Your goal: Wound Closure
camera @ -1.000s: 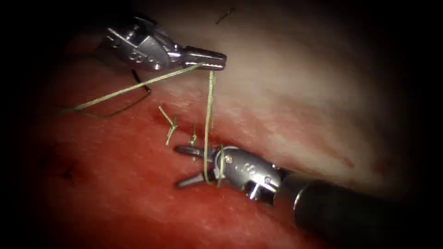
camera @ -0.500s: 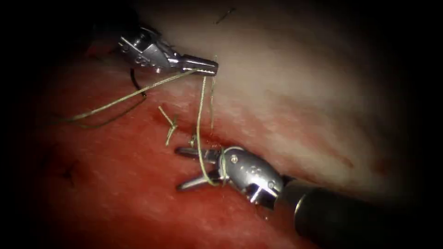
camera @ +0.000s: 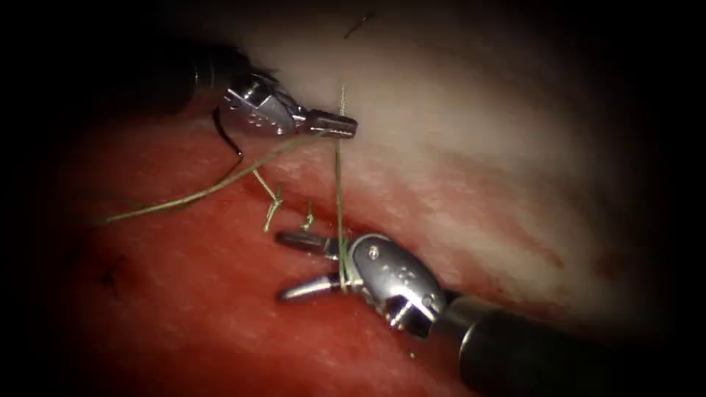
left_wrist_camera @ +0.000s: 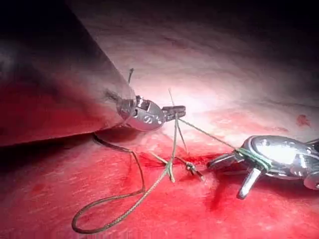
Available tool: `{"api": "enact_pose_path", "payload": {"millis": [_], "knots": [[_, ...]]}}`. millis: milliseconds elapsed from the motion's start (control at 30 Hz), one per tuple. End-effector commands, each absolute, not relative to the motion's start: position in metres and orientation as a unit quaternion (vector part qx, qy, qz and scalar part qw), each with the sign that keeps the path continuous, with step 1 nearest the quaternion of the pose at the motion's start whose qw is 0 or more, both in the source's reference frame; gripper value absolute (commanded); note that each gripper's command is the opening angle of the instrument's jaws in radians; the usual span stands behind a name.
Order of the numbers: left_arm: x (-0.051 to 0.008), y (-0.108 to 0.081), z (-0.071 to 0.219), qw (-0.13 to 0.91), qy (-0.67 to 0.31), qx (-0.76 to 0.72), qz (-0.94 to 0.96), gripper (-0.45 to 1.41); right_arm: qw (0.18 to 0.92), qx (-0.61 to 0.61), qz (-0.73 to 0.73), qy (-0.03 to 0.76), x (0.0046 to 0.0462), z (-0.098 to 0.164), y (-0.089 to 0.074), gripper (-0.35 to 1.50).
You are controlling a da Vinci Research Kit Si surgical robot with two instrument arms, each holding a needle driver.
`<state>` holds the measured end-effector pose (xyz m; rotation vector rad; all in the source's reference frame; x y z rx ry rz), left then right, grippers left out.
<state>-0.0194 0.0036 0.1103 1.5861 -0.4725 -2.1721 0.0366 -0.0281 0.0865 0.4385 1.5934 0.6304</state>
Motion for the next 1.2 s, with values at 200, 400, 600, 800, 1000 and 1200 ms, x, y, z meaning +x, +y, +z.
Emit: {"api": "enact_pose_path", "payload": {"millis": [200,400,600,800,1000,1200], "knots": [[-0.0196,0.001,0.111,0.209,-0.172,0.565,-0.779,-0.45,0.592,0.158,0.321,0.723,0.0349,0.085,-0.025,0.69],[-0.0203,-0.003,0.110,0.216,-0.171,0.556,-0.784,-0.45,0.568,0.132,0.348,0.734,0.0340,0.085,-0.024,0.66],[-0.0194,-0.006,0.109,0.223,-0.166,0.555,-0.784,-0.45,0.558,0.113,0.366,0.737,0.0338,0.086,-0.023,0.63],[-0.0186,-0.008,0.107,0.223,-0.161,0.553,-0.786,-0.45,0.551,0.104,0.439,0.702,0.0332,0.088,-0.023,0.52],[-0.0195,-0.010,0.105,0.225,-0.156,0.550,-0.789,-0.45,0.573,0.117,0.508,0.633,0.0326,0.089,-0.022,0.47],[-0.0195,-0.010,0.103,0.218,-0.153,0.548,-0.793,-0.45,0.603,0.110,0.531,0.585,0.0325,0.090,-0.022,0.47]]}}
